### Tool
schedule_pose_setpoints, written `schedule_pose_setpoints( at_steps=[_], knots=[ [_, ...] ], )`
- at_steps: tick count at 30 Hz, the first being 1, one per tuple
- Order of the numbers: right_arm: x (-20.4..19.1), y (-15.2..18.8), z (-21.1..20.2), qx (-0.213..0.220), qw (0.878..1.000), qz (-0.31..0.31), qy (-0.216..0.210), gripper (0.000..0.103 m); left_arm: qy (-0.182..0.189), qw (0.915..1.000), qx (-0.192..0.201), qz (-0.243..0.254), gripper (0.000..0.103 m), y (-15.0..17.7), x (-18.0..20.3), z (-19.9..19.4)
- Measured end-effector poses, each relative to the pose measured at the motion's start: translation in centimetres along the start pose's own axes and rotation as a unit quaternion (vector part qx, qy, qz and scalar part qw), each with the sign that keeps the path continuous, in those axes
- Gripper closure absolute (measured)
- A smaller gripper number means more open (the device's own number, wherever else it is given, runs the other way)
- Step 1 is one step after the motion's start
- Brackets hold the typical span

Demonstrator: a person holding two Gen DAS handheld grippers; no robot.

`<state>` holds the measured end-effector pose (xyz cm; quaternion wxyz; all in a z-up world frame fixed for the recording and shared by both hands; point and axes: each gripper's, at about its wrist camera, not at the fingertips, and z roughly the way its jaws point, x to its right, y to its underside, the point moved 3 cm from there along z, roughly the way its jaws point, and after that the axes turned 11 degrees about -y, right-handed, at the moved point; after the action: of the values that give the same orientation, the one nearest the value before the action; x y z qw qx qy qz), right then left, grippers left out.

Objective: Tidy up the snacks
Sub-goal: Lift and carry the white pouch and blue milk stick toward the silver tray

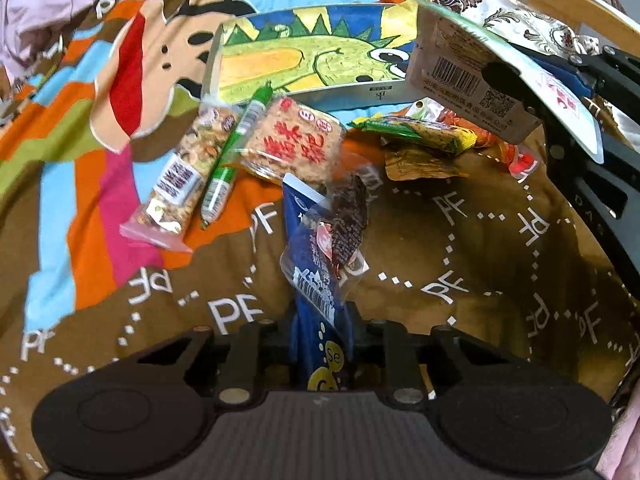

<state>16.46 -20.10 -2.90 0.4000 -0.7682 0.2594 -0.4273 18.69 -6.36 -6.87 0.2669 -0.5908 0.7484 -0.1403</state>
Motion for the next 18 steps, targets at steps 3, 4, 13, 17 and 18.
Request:
schedule_pose_setpoints(
  at_steps=[3,4,13,17,18],
  knots=[
    [0.0,0.0,-0.1,0.003,1.000,0.001,0.001,0.089,-0.017,0.9991,0.030,0.026,0.089,-0.3,0.7,-1.0],
    [0.0,0.0,-0.1,0.003,1.000,0.001,0.002,0.089,-0.025,0.9984,0.040,0.032,0.089,-0.4,0.9,-1.2],
    [0.1,0.0,0.0,0.002,1.000,0.002,0.007,0.089,-0.050,0.9957,0.067,0.038,0.089,-0.9,0.1,-1.5],
    [-0.1,0.0,0.2,-0.002,1.000,0.000,0.012,0.089,-0.077,0.9903,0.109,0.040,0.089,-2.0,-1.0,-2.9],
    [-0.1,0.0,0.2,-0.002,1.000,0.000,0.013,0.089,-0.084,0.9884,0.121,0.037,0.089,-2.4,-1.4,-3.3]
  ],
)
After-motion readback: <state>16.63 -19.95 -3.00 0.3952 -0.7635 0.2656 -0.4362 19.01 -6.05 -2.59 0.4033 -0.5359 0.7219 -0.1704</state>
